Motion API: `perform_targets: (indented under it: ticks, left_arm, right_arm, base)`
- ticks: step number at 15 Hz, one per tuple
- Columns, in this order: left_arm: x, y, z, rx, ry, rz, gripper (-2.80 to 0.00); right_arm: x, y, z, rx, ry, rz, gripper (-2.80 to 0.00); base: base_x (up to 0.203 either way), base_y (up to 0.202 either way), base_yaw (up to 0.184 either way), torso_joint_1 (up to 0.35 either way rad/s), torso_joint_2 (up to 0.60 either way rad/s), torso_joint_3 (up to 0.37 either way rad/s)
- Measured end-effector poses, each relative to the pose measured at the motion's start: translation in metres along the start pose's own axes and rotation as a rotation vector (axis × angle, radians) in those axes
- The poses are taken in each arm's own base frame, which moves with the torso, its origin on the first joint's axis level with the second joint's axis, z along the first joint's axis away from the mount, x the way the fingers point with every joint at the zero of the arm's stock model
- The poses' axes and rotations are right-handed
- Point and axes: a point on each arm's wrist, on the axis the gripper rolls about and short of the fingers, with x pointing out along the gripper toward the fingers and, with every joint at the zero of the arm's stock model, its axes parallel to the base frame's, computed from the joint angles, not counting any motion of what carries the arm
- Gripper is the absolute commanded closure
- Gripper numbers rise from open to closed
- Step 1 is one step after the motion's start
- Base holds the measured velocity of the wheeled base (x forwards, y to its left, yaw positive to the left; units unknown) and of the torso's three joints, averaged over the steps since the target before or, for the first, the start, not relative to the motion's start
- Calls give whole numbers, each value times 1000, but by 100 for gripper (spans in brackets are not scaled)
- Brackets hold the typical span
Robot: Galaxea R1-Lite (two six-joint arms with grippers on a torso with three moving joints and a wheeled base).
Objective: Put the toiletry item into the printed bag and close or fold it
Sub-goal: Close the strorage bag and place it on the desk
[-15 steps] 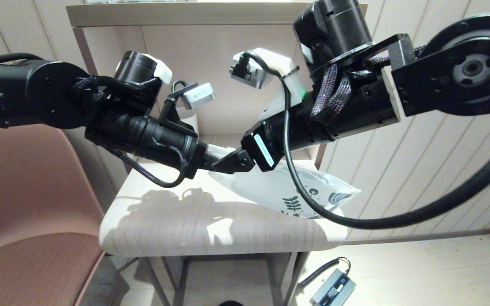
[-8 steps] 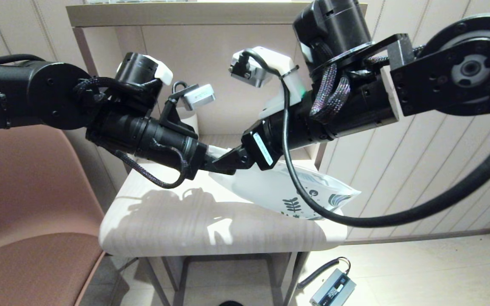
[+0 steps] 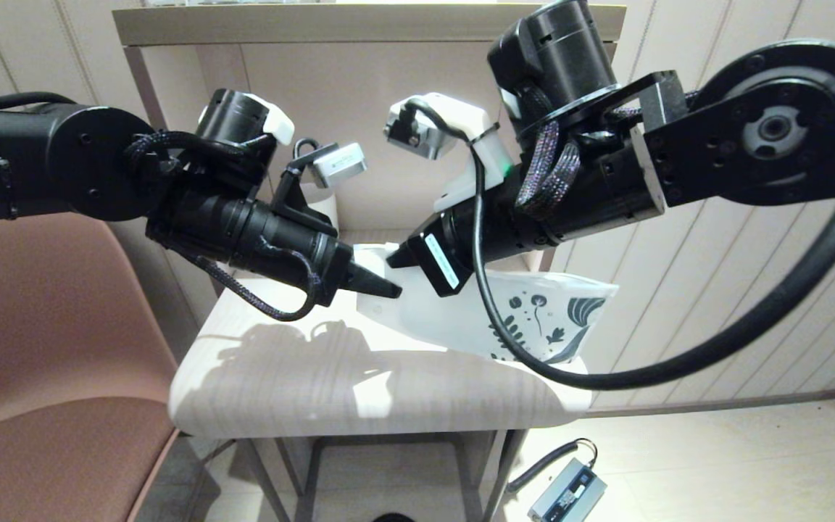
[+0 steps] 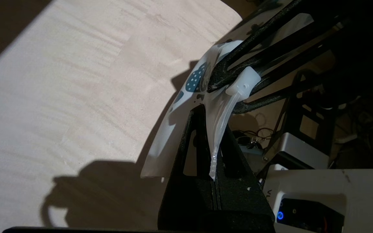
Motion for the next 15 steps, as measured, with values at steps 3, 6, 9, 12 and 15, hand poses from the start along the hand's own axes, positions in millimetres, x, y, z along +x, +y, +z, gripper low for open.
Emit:
perform_targets:
  ticks: [3,6,9,12,15]
  left_arm:
    - [0,0,0,2,0,0,0]
    - [1,1,-1,1,4,-1,0]
    - [1,1,-2,-1,6,-1,0]
    - [1,1,-2,0,5,-1,0]
    - [1,1,-2,-1,6,-1,0]
  right_arm:
    - [2,0,0,0,-2,0,0]
    - [3,1,0,-1,0,2,0]
    - [3,2,0,-1,-1,4,0]
    - [3,3,0,-1,2,9,0]
    - [3,3,-2,1,16,11,0]
  base:
    - [0,0,0,0,0,0]
    - [0,0,0,0,0,0]
    - [0,0,0,0,0,0]
    - [0,0,0,0,0,0]
    - [0,0,0,0,0,0]
